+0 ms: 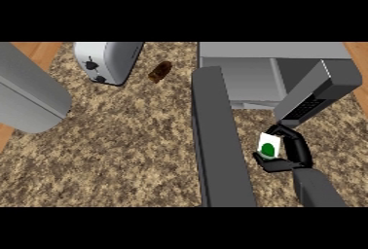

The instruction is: Pick up the milk, place it into the microwave and close the microwave

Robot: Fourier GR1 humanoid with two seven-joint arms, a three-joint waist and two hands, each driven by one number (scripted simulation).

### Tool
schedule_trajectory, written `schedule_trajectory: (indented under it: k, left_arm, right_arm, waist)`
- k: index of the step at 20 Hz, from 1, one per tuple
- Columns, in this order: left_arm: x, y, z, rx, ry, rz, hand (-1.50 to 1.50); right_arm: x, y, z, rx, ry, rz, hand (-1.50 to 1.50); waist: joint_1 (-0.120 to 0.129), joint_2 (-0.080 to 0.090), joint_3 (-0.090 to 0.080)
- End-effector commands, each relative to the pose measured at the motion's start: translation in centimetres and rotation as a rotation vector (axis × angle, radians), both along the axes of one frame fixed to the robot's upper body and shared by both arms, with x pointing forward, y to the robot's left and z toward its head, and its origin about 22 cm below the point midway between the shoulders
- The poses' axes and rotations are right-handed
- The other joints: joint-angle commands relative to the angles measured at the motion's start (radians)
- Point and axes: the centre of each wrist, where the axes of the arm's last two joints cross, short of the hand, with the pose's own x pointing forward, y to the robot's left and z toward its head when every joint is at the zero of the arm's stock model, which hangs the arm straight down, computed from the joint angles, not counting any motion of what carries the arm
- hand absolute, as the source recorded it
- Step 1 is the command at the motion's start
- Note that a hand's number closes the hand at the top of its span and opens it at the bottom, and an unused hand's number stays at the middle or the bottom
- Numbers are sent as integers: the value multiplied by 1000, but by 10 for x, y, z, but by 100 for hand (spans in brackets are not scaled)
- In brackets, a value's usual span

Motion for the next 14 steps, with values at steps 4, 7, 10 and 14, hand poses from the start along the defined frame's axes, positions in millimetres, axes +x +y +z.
schedule_trajectory:
  k: [4,7,10,14]
  left_arm:
    - [-7,0,-1,-4,12,23,-150]
    - [-8,11,-2,7,-14,11,-150]
    - [-6,13,3,-14,-10,23,-150]
    - [-9,-1,12,0,1,35,-150]
  right_arm:
    - [16,25,28,19,-111,98,150]
    - [36,41,45,7,-93,98,150]
    - [42,62,60,-16,-113,48,150]
    - [65,71,87,-32,-107,29,150]
  waist:
    - [-18,-7,-2]
    - [-10,-4,-2]
    - [-13,-4,-2]
    - [-6,-2,-1]
